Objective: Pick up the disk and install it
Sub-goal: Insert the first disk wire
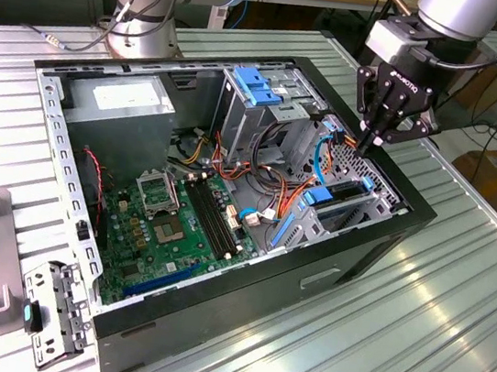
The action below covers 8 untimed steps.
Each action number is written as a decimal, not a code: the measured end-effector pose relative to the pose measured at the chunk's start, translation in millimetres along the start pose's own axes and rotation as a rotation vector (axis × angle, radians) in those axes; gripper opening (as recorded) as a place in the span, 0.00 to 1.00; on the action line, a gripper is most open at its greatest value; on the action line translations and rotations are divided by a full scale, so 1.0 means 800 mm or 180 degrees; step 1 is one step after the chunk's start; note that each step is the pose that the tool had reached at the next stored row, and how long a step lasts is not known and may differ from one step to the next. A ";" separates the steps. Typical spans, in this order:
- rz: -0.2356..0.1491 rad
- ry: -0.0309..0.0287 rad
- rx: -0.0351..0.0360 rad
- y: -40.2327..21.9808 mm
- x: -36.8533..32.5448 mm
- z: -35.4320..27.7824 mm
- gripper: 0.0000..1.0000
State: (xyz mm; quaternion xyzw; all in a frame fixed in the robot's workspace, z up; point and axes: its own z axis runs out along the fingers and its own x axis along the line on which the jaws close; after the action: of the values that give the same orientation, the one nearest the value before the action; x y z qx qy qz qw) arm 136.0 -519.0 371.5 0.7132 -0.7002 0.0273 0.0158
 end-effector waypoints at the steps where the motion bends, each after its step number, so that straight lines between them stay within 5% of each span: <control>1: 0.0005 0.0000 0.0000 0.0000 0.0001 0.0001 0.16; 8: 0.0037 0.0001 -0.0002 0.0009 0.0045 0.0008 0.16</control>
State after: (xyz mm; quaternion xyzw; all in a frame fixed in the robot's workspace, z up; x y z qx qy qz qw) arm 135.4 -522.6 371.1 0.7091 -0.7044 0.0272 0.0160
